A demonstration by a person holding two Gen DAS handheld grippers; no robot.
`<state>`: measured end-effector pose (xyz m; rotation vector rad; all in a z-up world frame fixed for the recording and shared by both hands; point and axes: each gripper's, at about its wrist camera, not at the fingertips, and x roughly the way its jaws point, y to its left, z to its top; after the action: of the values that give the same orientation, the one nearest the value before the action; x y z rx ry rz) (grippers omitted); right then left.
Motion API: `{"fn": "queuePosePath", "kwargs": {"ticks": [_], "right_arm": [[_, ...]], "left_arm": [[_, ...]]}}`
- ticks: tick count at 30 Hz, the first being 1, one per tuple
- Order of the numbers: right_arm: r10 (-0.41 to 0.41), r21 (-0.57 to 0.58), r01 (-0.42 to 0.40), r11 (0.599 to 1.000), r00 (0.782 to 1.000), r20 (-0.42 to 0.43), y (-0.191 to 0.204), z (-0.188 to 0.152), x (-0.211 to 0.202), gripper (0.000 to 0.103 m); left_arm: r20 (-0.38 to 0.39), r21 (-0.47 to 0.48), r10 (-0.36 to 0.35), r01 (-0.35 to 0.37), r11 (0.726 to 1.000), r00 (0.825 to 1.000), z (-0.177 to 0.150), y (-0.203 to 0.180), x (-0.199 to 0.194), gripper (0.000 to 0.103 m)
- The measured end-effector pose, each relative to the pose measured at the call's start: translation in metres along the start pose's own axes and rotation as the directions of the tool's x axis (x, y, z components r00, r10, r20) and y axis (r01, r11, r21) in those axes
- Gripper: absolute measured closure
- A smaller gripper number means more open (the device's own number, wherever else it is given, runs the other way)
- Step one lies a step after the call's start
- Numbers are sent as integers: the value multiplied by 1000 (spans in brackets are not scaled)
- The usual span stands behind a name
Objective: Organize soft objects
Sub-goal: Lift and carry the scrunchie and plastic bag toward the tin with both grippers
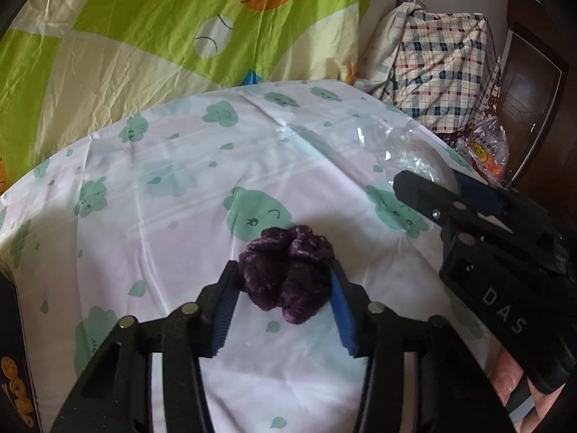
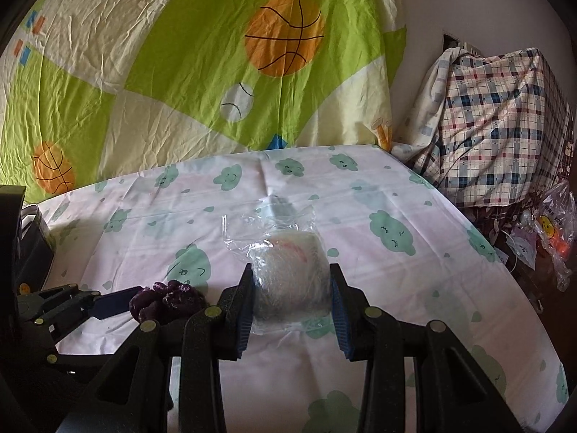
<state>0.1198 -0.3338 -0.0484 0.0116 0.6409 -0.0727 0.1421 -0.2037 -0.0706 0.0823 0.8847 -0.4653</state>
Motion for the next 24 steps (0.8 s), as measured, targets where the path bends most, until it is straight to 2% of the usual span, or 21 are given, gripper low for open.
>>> {"fn": "queuePosePath", "kwargs": {"ticks": [1, 3, 11, 15, 24], "right_arm": [[-3, -5, 3, 1000, 1000, 6, 1, 0, -1, 62], [-8, -17, 9, 1000, 1000, 17, 3, 0, -3, 62], [-19, -47, 22, 999, 997, 71, 11, 0, -13, 63], [39, -32, -37, 999, 997, 72, 23, -2, -16, 63], [140, -87, -133, 987, 986, 90, 79, -8, -27, 63]], "left_arm": [[5, -2, -10, 10, 1000, 1000, -1, 1, -2, 65], [13, -10, -14, 14, 1000, 1000, -3, 4, -5, 67], [68, -56, 59, -56, 997, 996, -18, 37, -30, 70], [112, -82, 106, -97, 992, 988, -29, 54, -49, 70], [210, -129, 190, -165, 978, 959, -52, 79, -85, 70]]}}
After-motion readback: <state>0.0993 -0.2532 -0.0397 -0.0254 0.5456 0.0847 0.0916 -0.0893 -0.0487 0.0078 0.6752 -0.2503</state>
